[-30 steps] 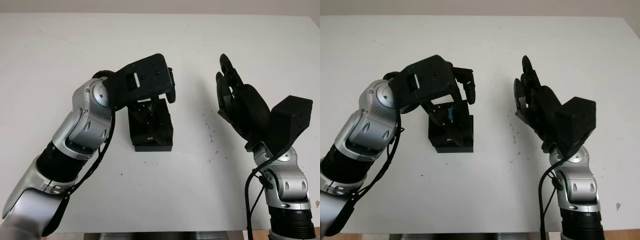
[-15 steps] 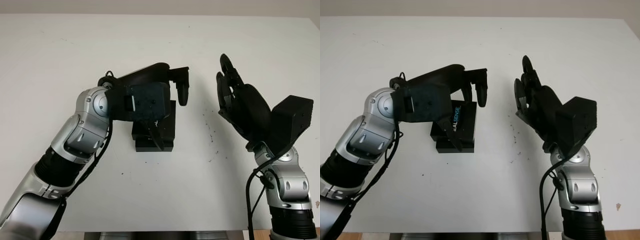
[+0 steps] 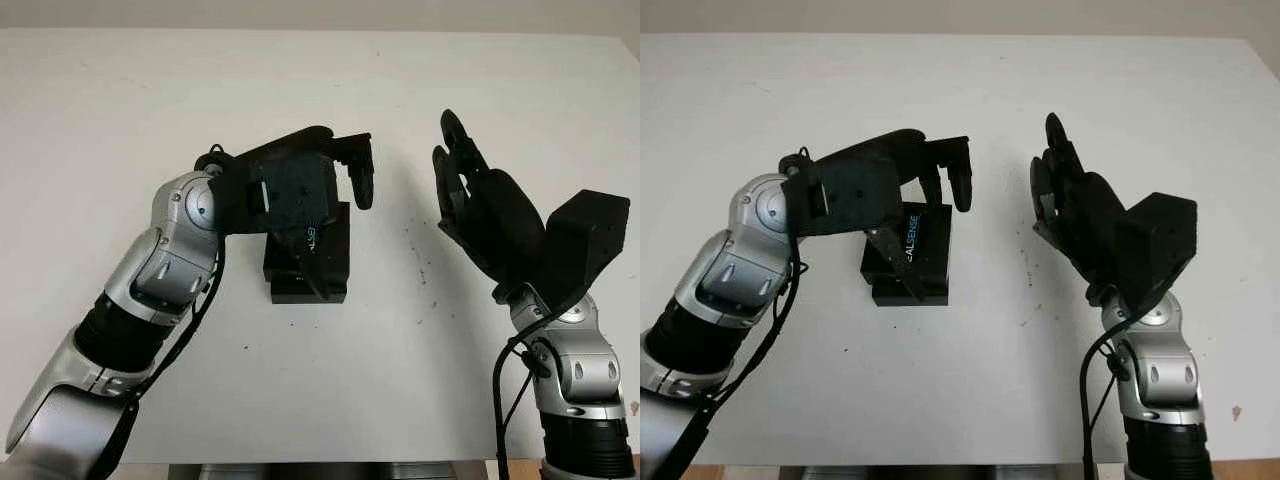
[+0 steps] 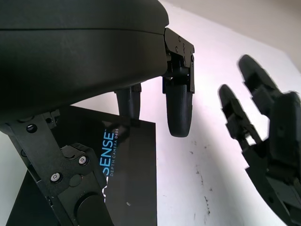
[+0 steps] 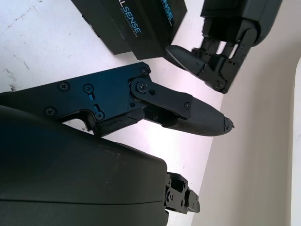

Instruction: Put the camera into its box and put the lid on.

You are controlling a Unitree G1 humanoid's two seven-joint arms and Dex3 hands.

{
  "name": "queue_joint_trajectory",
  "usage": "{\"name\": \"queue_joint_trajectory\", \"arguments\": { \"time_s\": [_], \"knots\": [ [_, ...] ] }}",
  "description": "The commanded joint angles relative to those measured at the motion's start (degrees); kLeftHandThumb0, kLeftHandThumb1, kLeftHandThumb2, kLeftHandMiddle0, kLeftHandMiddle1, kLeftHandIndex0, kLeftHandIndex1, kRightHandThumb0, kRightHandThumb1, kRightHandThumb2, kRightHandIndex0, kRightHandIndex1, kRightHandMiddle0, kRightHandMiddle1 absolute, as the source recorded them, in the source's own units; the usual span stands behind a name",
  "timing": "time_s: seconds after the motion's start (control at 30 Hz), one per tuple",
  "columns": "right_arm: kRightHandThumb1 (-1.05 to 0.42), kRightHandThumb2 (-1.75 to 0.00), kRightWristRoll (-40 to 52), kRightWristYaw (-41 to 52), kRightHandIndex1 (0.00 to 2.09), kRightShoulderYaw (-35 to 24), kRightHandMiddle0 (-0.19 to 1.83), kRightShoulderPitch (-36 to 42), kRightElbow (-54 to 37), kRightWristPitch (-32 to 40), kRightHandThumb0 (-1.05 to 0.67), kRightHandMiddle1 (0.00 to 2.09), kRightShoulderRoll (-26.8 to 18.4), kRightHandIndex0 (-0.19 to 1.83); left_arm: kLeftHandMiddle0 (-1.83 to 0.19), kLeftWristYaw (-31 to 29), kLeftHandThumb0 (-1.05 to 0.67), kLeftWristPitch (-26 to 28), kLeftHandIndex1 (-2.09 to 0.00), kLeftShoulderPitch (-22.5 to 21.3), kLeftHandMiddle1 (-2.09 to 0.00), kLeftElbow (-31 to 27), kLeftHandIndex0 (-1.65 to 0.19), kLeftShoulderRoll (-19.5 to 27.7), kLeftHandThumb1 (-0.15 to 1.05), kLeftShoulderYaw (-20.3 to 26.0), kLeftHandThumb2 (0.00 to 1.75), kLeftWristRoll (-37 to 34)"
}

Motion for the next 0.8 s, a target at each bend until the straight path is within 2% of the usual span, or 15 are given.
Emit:
{"name": "queue_joint_trajectory", "arguments": {
  "time_s": [0.0, 0.17, 0.27, 0.4, 0.63, 0.77],
  "knots": [
    [-1.05, -0.71, 0.2, 0.3, 0.00, -0.4, -0.19, 0.6, -1.3, 0.3, -0.71, 0.00, -0.9, -0.19, -0.28, -0.6, -0.32, 3.5, -1.90, 0.5, -2.01, -0.4, -0.16, -0.7, 1.05, -0.8, 0.12, 0.1],
    [-1.05, -0.72, 0.1, 0.7, 0.00, -0.1, -0.19, 0.4, -0.3, -0.5, -0.70, 0.00, -0.8, -0.19, -0.39, -0.7, -0.32, 5.9, -1.94, -0.1, -2.00, -0.1, -0.19, -1.3, 1.05, 1.9, 0.12, -3.5],
    [-1.05, -0.74, -0.3, 0.6, 0.00, 0.2, -0.19, 0.2, 0.0, -1.0, -0.69, 0.00, -0.5, -0.19, -0.43, -0.3, -0.33, 8.6, -1.93, -1.0, -2.00, -1.0, -0.22, -0.9, 1.05, 1.6, 0.11, -3.4],
    [-1.05, -0.72, -0.3, -0.5, 0.00, 0.3, -0.19, 0.2, 0.0, -1.1, -0.71, 0.00, 0.3, -0.19, -0.36, 0.2, -0.33, 9.2, -1.96, -1.6, -2.03, -1.6, -0.18, -0.2, 1.05, 1.4, 0.10, -3.0],
    [-1.05, -0.74, -0.2, 0.5, 0.00, 0.4, -0.19, 0.4, 0.3, -1.5, -0.72, 0.00, -0.5, -0.19, -0.37, -0.5, -0.34, 8.2, -1.99, -1.9, -1.97, -1.5, -0.18, 0.8, 1.05, 1.2, 0.11, -3.1],
    [-1.05, -0.72, -0.2, 0.6, 0.00, 0.1, -0.19, 0.5, 0.3, -1.6, -0.72, 0.00, -0.4, -0.19, -0.30, -0.4, -0.33, 8.4, -1.97, -1.1, -1.94, -1.8, -0.17, 0.9, 1.05, 1.3, 0.10, -3.3]
  ]
}}
